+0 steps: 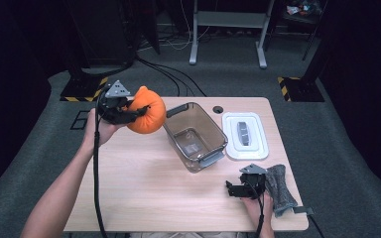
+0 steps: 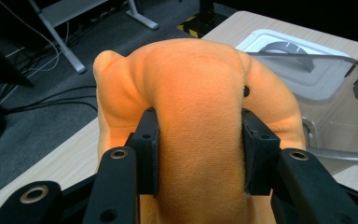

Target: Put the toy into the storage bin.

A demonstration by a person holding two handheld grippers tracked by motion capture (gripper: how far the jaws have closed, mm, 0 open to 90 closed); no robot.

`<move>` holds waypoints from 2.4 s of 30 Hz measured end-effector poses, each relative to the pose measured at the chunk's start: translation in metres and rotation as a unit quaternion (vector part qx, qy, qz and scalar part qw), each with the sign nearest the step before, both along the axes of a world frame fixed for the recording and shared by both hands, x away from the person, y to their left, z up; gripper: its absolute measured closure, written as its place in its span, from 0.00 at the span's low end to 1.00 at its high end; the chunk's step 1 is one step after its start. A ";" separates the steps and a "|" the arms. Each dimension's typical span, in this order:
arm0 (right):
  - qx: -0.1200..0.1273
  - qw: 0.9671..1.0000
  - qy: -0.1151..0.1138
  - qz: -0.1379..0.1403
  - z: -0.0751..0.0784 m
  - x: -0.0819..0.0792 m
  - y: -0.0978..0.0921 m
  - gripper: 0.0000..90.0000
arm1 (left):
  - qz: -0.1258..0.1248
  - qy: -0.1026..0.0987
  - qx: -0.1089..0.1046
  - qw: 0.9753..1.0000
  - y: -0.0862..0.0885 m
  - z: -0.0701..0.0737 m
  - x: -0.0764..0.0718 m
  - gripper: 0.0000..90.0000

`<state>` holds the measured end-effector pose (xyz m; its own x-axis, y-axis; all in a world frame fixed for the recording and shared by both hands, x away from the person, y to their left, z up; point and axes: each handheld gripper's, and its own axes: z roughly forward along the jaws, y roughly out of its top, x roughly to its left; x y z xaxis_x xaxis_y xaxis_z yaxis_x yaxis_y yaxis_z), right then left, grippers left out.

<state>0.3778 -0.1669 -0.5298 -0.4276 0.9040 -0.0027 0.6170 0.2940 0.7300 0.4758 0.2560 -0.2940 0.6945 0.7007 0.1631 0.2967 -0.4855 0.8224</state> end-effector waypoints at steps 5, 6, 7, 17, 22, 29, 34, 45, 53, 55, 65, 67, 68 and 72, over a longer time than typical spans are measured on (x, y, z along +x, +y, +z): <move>0.000 1.000 0.000 0.000 0.000 0.000 0.000 0.05 | -0.005 0.004 -0.006 1.000 -0.011 0.003 0.006 0.63; 0.000 1.000 0.000 0.000 0.000 0.000 0.000 0.05 | -0.009 0.003 -0.004 1.000 -0.014 0.003 0.008 0.63; 0.000 1.000 0.000 0.000 0.000 0.000 0.000 0.05 | -0.011 0.004 -0.003 1.000 -0.016 0.004 0.009 0.63; 0.002 1.000 0.001 -0.003 0.000 0.000 0.000 0.05 | -0.012 0.007 -0.008 1.000 -0.042 0.003 0.018 0.63; 0.002 1.000 0.001 -0.002 0.000 0.000 0.000 0.05 | -0.017 0.013 -0.011 1.000 -0.056 -0.001 0.024 0.63; 0.001 1.000 0.000 -0.005 0.000 0.000 0.001 0.05 | -0.024 0.024 -0.007 0.999 -0.070 -0.010 0.031 0.62; 0.001 1.000 0.000 -0.002 0.000 0.000 0.000 0.05 | -0.028 0.031 -0.012 0.999 -0.077 -0.018 0.036 0.62; 0.002 1.000 0.000 -0.001 0.000 0.000 0.000 0.05 | -0.036 0.055 -0.009 0.998 -0.092 -0.040 0.047 0.62; 0.001 1.000 0.000 -0.001 0.000 0.000 0.000 0.05 | -0.041 0.061 -0.007 0.997 -0.100 -0.048 0.050 0.62; 0.001 1.000 0.000 -0.001 0.000 0.000 0.000 0.05 | -0.042 0.062 -0.006 0.997 -0.102 -0.050 0.050 0.62; 0.002 1.000 0.000 -0.003 0.000 0.000 0.001 0.05 | -0.044 0.072 0.002 0.996 -0.111 -0.061 0.053 0.61; 0.000 1.000 -0.001 -0.007 0.000 0.000 0.001 0.05 | -0.045 0.075 0.008 0.996 -0.112 -0.065 0.054 0.61; 0.000 1.000 -0.001 -0.007 0.000 0.000 0.001 0.05 | -0.042 0.078 0.006 0.996 -0.114 -0.067 0.055 0.61; 0.000 1.000 -0.001 -0.007 0.000 -0.001 0.001 0.05 | -0.042 0.084 0.014 0.995 -0.117 -0.073 0.058 0.61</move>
<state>0.3772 -0.1659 -0.5298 -0.4146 0.9100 -0.0040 0.6194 0.2855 0.7313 0.5334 0.1391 -0.3666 0.7702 0.6352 0.0581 0.3855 -0.5361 0.7510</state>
